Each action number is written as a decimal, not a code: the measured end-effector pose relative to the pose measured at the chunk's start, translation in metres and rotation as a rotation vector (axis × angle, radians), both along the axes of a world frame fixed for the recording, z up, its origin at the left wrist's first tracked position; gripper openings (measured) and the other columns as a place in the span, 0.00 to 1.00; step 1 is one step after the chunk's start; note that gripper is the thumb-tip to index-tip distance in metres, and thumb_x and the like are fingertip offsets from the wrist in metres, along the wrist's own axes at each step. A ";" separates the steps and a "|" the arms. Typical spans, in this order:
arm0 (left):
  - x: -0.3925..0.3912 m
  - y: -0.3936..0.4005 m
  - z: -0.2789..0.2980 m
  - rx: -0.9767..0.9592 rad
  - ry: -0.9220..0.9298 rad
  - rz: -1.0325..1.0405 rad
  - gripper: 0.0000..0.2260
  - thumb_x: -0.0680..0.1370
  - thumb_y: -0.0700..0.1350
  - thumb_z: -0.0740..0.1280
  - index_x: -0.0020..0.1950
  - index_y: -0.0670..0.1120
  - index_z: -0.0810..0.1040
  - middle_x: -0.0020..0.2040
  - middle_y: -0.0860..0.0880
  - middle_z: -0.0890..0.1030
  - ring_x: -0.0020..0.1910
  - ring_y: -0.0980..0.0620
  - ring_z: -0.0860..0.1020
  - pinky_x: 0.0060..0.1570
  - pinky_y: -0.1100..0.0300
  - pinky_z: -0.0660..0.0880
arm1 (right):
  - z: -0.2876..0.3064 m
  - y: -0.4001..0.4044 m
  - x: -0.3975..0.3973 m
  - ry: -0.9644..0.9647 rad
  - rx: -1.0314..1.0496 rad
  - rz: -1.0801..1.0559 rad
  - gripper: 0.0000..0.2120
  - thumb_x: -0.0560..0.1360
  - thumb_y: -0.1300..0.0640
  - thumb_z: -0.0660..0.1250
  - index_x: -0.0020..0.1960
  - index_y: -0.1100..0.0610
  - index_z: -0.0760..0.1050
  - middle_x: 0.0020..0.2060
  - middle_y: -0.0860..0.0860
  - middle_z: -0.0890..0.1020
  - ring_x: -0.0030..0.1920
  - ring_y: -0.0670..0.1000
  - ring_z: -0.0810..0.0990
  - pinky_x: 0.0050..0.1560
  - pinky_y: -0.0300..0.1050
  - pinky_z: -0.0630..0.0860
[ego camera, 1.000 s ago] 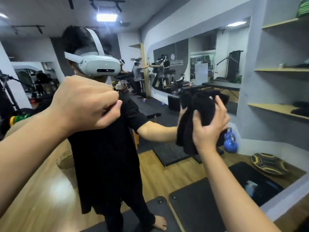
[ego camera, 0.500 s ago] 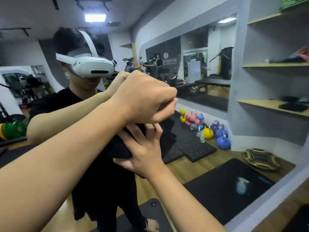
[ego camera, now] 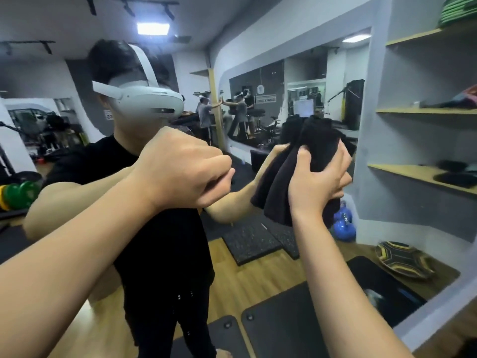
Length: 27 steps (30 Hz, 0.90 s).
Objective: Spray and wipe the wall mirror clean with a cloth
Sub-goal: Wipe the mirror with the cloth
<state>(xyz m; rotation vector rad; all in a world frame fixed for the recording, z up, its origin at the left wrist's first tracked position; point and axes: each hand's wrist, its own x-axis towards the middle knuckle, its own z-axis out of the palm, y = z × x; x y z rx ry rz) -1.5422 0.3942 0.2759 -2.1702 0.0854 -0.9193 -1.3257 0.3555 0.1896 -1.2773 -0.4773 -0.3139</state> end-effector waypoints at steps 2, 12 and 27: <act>0.000 -0.002 0.001 -0.002 -0.016 -0.026 0.16 0.81 0.45 0.63 0.37 0.52 0.59 0.28 0.48 0.65 0.25 0.41 0.69 0.24 0.51 0.70 | 0.005 0.000 -0.022 -0.064 -0.012 -0.039 0.28 0.72 0.42 0.64 0.70 0.48 0.71 0.72 0.41 0.69 0.68 0.55 0.67 0.69 0.65 0.61; -0.001 -0.007 0.007 -0.108 -0.152 -0.173 0.19 0.83 0.43 0.58 0.31 0.44 0.65 0.32 0.47 0.61 0.25 0.41 0.67 0.27 0.46 0.73 | -0.065 -0.009 -0.080 -1.243 -0.204 0.036 0.36 0.68 0.33 0.67 0.73 0.46 0.68 0.76 0.45 0.66 0.73 0.63 0.65 0.66 0.67 0.66; 0.004 -0.011 0.004 0.034 -0.347 -0.113 0.15 0.83 0.50 0.57 0.43 0.42 0.74 0.46 0.42 0.76 0.46 0.38 0.76 0.50 0.41 0.74 | 0.062 -0.008 -0.065 -0.626 -0.094 0.041 0.31 0.70 0.41 0.61 0.72 0.47 0.72 0.75 0.44 0.68 0.74 0.60 0.63 0.72 0.63 0.57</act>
